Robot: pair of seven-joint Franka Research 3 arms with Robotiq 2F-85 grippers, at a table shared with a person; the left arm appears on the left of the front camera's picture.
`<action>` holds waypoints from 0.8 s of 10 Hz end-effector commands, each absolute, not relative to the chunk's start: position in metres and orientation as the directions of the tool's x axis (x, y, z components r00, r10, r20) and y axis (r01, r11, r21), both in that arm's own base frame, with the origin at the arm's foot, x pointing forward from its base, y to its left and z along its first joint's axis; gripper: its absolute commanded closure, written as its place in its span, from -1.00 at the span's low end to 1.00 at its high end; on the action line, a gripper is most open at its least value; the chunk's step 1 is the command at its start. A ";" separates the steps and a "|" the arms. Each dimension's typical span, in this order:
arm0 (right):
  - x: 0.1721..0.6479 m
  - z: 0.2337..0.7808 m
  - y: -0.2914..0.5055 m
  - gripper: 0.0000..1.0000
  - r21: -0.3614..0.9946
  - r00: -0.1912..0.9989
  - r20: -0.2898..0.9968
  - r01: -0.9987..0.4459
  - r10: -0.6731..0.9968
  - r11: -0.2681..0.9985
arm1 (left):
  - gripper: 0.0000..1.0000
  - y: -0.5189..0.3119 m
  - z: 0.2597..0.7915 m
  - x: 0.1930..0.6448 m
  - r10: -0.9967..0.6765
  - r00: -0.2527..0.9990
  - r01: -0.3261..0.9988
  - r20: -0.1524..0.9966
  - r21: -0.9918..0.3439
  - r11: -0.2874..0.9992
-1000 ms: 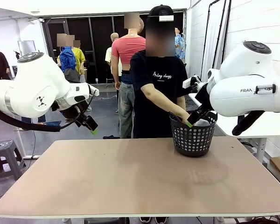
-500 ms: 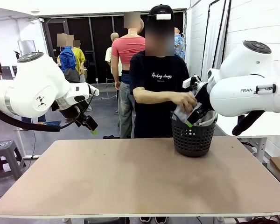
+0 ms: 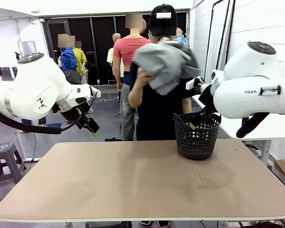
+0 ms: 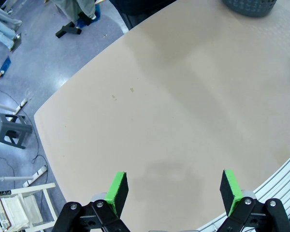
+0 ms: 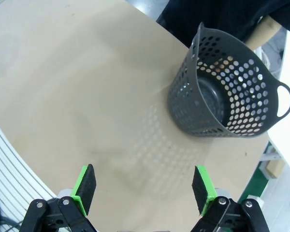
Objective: Fold the training pants.
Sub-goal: Grab both ends of the Training pants handed by a person.
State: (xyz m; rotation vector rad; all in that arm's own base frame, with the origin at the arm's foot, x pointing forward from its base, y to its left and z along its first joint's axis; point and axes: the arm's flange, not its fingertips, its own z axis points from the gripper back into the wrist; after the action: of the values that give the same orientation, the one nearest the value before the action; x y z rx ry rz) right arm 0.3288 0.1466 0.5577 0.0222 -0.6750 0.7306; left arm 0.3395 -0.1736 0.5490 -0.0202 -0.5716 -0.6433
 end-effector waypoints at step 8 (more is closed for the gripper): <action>0.329 0.557 0.146 -1.00 -0.202 0.543 0.577 -0.629 0.610 0.751 | -1.00 -0.174 0.548 0.340 -0.568 0.648 0.581 0.508 0.154 0.800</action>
State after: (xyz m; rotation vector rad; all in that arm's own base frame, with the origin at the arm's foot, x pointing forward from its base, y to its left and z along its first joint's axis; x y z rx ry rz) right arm 0.3288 0.1466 0.5577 0.0222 -0.6750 0.7306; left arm 0.3395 -0.1736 0.5490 -0.0202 -0.5716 -0.6433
